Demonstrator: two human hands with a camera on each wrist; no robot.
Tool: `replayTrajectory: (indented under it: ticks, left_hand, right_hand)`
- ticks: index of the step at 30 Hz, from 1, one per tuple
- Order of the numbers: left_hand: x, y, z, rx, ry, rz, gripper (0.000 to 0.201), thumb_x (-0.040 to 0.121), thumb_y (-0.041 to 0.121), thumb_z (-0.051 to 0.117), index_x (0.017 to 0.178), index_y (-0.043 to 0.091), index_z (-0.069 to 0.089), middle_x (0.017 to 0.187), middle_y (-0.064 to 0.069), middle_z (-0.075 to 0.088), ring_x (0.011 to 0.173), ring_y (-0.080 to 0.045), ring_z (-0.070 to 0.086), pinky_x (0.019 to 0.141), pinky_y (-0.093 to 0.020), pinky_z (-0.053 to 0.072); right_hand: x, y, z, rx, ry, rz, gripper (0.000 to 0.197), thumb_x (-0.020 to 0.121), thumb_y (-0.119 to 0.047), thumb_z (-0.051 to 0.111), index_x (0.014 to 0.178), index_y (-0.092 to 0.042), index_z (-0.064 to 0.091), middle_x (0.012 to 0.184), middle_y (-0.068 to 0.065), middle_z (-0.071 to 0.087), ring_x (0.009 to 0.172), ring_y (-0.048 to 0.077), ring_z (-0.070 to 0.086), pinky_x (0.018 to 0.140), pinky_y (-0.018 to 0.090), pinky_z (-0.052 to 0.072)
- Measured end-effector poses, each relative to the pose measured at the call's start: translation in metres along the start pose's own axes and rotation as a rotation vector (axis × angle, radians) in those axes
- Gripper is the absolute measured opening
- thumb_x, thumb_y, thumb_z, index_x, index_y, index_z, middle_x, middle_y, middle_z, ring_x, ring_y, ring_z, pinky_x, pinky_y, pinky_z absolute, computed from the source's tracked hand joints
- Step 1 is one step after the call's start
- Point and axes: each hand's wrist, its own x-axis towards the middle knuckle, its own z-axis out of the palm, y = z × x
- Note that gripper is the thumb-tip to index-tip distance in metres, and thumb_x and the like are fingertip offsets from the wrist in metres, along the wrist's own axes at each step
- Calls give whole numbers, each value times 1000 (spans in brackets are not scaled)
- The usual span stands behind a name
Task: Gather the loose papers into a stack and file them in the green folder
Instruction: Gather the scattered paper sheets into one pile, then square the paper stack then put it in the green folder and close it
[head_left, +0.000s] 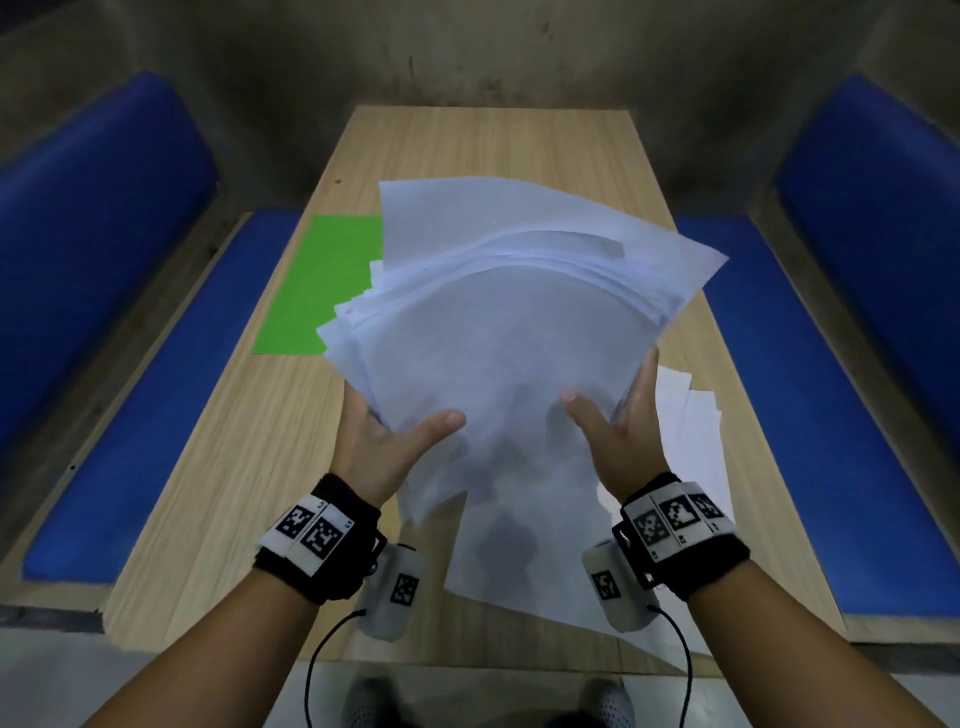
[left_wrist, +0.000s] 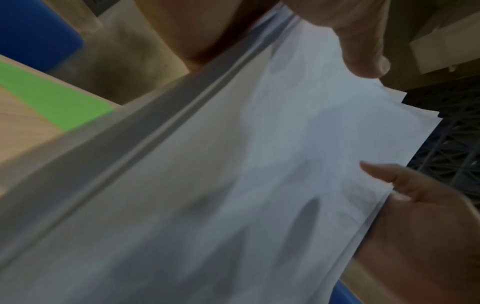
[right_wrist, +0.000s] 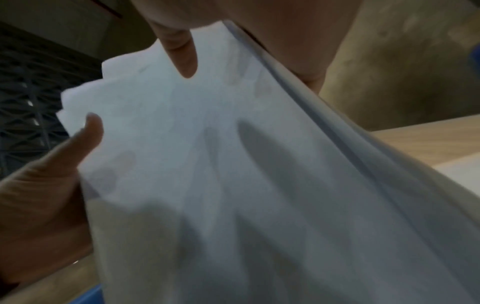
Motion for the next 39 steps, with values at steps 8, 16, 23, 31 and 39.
replayTrajectory:
  ticks: [8,16,23,31,39]
  left_hand:
    - [4,-41,-2,99,-12,-196,25,80,11,73,95,29,64,84,24,72,84,6,67,76,-15,52]
    - [37,-21,15,321,-21,-117,10,90,-1,54,90,4,63,54,-11,57,55,6,57,58,-12,45]
    - [22,-96,16,717,-292,-598,41,90,14,53,130,4,48,125,-17,60,109,-32,59,84,-29,42]
    - [21,-117,47,767,-395,-681,55,87,22,58,134,7,34,105,-8,53,90,-27,52,75,-31,40]
    - [25,-122,58,955,-444,-635,58,80,37,64,126,8,43,123,-13,55,109,-32,54,84,-37,47]
  right_hand:
    - [-18,44,-3,-204,-58,297,33,87,-2,53,91,-35,55,89,-17,61,85,11,58,61,1,44]
    - [-7,31,-38,-175,76,248,8,95,-13,54,91,-15,61,85,-1,67,76,11,64,70,25,52]
    - [-23,102,-120,-768,226,945,60,90,-34,55,139,-4,37,144,22,36,132,41,33,108,47,29]
    - [-33,104,-81,-716,40,862,59,94,-32,51,144,-5,31,149,18,26,136,35,25,109,44,26]
    - [-42,113,-53,-324,201,794,85,87,-20,65,151,-13,9,156,14,22,140,31,29,115,47,28]
